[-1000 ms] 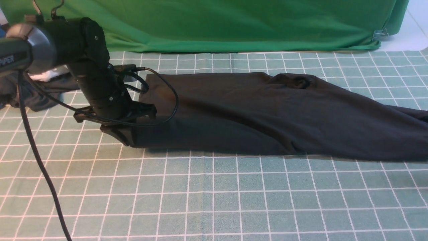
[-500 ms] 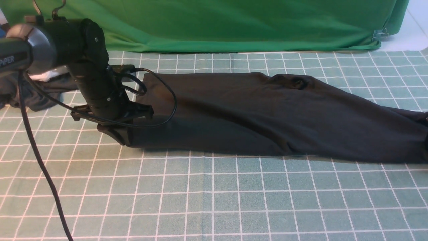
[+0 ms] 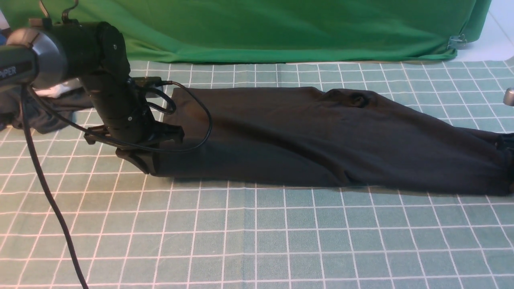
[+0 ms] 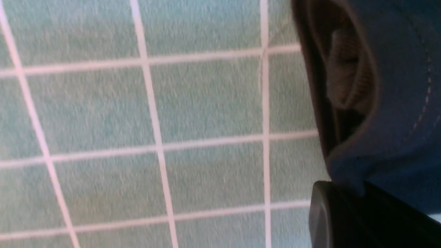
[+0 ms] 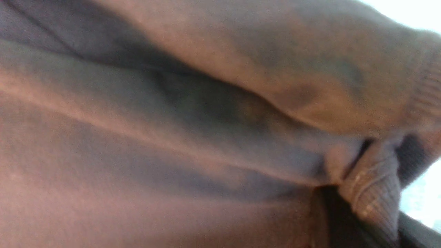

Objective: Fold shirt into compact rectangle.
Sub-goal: 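Pull the folded dark garment lengthwise by its ends to straighten it flat on the table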

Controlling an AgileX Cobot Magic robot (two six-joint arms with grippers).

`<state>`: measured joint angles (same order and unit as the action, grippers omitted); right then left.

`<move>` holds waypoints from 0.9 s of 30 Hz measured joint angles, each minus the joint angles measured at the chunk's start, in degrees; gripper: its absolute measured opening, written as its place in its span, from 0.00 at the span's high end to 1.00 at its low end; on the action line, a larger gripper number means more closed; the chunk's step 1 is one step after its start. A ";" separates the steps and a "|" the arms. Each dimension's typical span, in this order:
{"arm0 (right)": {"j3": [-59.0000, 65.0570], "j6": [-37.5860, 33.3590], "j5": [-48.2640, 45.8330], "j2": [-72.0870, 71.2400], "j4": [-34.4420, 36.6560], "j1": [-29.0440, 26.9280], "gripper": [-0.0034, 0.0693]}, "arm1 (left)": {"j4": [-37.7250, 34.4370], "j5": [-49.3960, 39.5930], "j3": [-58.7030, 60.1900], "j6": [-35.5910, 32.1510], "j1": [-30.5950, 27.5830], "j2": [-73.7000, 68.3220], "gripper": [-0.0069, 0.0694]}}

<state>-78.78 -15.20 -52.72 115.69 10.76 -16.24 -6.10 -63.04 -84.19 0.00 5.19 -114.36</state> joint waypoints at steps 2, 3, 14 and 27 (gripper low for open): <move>0.06 0.35 -0.65 -1.38 -0.08 -1.89 0.91 | -0.81 -1.48 1.20 0.00 0.00 1.35 0.89; 0.39 0.52 -0.93 -2.23 0.07 -3.21 0.91 | -1.58 -2.31 2.32 0.00 0.00 2.27 0.89; 2.32 1.81 -6.74 -8.16 -2.17 -9.76 0.91 | -7.72 -3.46 19.09 -1.89 -0.06 9.16 0.89; 2.32 2.32 -8.33 -8.15 -2.44 -9.94 0.91 | -3.07 0.19 6.19 2.62 -0.06 9.84 0.60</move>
<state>-76.46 -12.88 -61.05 107.53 8.32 -26.18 -9.17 -62.85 -78.00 2.62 5.13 -104.52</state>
